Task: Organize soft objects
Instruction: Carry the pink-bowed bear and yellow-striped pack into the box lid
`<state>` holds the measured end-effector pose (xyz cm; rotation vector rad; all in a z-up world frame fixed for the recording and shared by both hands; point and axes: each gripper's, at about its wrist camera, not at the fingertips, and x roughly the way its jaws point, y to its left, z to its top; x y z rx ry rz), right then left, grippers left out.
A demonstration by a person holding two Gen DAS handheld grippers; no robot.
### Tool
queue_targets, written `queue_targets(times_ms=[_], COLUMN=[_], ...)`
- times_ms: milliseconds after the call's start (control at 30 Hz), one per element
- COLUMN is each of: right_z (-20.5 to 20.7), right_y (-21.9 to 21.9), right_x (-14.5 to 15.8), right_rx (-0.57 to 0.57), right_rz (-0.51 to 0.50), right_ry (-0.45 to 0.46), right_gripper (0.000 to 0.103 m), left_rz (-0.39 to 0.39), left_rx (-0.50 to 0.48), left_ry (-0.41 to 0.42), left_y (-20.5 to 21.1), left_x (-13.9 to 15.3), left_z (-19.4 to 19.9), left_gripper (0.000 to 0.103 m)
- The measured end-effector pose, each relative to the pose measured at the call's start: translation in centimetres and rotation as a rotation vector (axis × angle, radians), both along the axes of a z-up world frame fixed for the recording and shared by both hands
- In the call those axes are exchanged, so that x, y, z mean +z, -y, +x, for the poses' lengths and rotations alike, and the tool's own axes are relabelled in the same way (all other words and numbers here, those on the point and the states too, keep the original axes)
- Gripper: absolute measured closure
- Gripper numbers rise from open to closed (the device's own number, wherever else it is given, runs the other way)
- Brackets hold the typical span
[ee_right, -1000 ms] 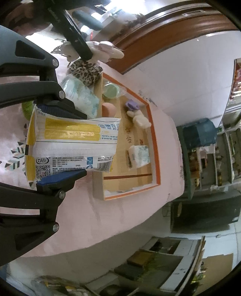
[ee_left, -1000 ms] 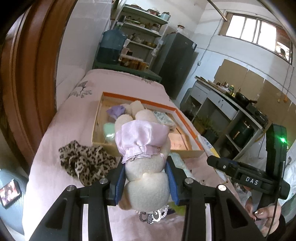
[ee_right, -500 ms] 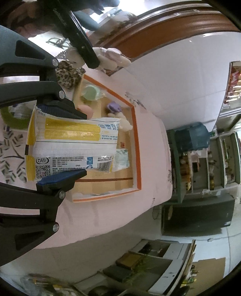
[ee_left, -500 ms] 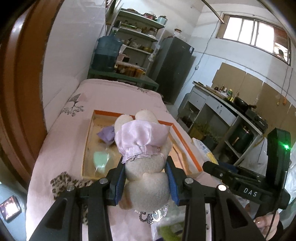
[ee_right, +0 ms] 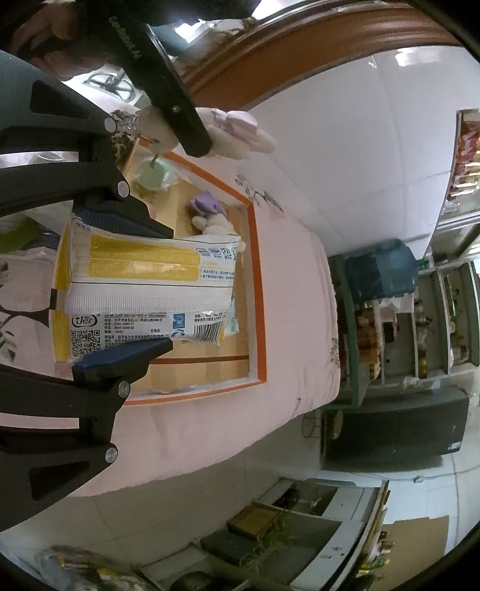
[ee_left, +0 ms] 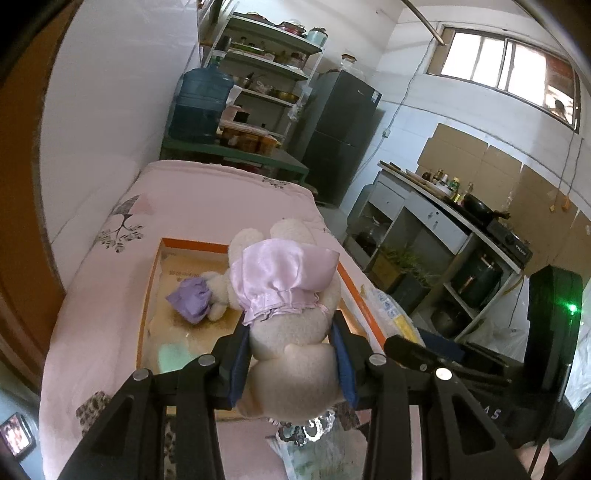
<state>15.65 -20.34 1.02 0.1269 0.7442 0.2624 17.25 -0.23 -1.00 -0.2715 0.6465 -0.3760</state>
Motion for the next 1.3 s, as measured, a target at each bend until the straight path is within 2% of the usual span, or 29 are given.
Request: queue_targets(times_ms=[567, 1300], right_z=[4.2, 8.1], right_y=[-0.1, -0.1], right_x=[-1.7, -4.3], right_rx=[0.006, 0.020], right_rz=[-0.006, -0.030], right_ry=[-0.031, -0.083], right_gripper=[0.050, 0.050], left_rz=[-0.001, 0.038], left_rx=[-0.005, -0.002], left_ry=[-0.052, -0.104], left_y=[0.7, 1.1], left_x=[-1.8, -3.8], left_z=[4.4, 7.1], left_gripper=[0.062, 0.062])
